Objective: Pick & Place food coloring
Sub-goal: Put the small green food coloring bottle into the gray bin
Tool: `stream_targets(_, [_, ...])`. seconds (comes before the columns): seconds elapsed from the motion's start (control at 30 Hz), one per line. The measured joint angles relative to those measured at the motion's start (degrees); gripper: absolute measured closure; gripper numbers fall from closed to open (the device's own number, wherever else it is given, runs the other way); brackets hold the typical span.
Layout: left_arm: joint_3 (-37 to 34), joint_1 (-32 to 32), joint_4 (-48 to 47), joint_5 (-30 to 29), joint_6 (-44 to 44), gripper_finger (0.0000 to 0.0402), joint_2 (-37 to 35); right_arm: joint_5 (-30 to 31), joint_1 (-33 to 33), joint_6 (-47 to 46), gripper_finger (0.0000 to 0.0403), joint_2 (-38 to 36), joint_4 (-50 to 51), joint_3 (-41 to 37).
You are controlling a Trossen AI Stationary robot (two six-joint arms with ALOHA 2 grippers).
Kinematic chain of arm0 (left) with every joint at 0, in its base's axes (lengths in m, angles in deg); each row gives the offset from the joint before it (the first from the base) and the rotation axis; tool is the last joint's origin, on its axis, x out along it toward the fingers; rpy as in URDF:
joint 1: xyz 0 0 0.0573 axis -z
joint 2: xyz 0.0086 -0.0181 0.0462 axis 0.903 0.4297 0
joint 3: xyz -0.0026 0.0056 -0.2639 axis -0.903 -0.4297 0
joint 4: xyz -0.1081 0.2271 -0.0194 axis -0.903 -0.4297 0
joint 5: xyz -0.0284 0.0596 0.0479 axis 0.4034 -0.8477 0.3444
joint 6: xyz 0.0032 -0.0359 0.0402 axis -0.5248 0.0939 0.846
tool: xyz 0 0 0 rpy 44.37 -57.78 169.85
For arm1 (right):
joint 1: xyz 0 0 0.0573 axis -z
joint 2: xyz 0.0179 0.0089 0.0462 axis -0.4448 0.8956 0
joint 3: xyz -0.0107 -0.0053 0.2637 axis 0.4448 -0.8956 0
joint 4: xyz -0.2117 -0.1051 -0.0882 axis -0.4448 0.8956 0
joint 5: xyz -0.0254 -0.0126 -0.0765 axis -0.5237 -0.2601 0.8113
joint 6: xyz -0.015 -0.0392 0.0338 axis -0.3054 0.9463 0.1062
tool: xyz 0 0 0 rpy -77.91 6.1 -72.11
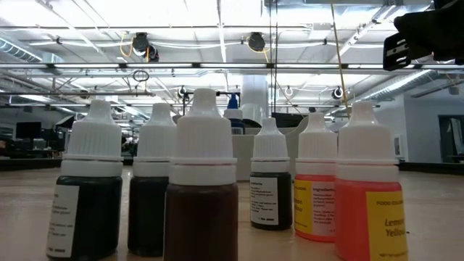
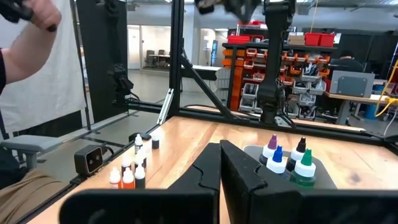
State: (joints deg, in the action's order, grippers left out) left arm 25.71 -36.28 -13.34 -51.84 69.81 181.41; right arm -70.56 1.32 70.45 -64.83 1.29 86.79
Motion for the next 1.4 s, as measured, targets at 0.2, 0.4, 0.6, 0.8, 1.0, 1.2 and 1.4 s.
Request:
stream_targets(0.2, [-25.3,3.9,21.6,8.0,-2.0,0.0397,-11.6,0.0,0.0,-1.4,0.0403,0.0,-0.2,0.0])
stream_targets(0.4, [-48.7,6.2,47.5,11.5,5.5,0.0397,-17.0,0.2,0.0,-1.2,0.0403,0.0,-0.2,0.0])
stream_targets(0.6, [-69.4,2.5,78.9,18.2,13.0,0.0396,-24.0,0.3,0.0,-1.4,0.0403,0.0,-0.2,0.0])
stream_targets(0.8, [-76.6,-5.7,84.0,21.6,12.0,0.0398,-33.7,0.4,0.0,-0.8,0.0403,0.0,-0.2,0.0])
stream_targets(1.0, [-86.6,-5.3,101.2,18.4,19.4,0.0399,-40.0,0.3,0.0,0.0,0.0403,0.0,-0.2,0.0])
stream_targets(1.2, [-95.0,-7.3,112.6,13.9,17.5,0.0400,-40.0,0.4,0.0,-1.4,0.0403,0.3,0.5,0.0])
stream_targets(1.4, [-98.5,-7.4,114.7,7.3,15.9,0.0395,-39.8,4.7,-0.1,-2.6,0.0403,5.4,4.7,3.9])
